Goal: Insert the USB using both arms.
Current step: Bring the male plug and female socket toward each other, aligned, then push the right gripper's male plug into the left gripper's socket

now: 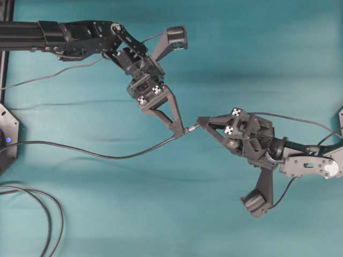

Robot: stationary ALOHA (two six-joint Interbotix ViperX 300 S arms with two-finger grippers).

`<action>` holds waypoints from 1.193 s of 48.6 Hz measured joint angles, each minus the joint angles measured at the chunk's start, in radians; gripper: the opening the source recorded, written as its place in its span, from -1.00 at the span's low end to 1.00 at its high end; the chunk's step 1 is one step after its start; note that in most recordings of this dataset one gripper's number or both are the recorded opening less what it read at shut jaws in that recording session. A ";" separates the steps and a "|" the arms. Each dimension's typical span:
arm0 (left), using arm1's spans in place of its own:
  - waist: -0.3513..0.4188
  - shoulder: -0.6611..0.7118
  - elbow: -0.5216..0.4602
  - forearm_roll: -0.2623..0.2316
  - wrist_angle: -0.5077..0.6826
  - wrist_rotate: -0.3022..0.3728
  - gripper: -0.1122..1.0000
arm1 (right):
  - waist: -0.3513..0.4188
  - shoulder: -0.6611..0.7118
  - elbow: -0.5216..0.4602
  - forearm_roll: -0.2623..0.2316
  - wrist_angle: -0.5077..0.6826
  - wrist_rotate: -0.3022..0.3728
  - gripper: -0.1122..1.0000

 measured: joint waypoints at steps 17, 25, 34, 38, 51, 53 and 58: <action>-0.005 0.002 -0.003 0.002 -0.020 -0.002 -0.30 | -0.002 0.008 0.000 0.000 -0.017 0.000 -0.46; -0.005 0.000 -0.003 0.009 -0.054 -0.002 -0.30 | -0.002 0.008 0.000 0.002 -0.032 -0.003 -0.46; -0.002 0.000 -0.003 0.015 -0.091 -0.002 -0.30 | -0.002 0.011 0.000 0.000 -0.037 -0.002 -0.46; -0.002 0.002 -0.003 0.015 -0.097 -0.002 -0.30 | -0.003 0.015 0.000 0.002 -0.041 -0.003 -0.46; -0.002 0.002 -0.002 0.018 -0.109 -0.003 -0.30 | -0.003 0.046 -0.008 0.002 -0.061 0.003 -0.46; -0.003 0.002 -0.002 0.020 -0.109 -0.002 -0.30 | -0.003 0.052 -0.009 0.002 -0.063 0.003 -0.46; -0.003 0.002 -0.005 0.023 -0.114 -0.003 -0.30 | -0.003 0.066 -0.018 0.002 -0.064 0.003 -0.46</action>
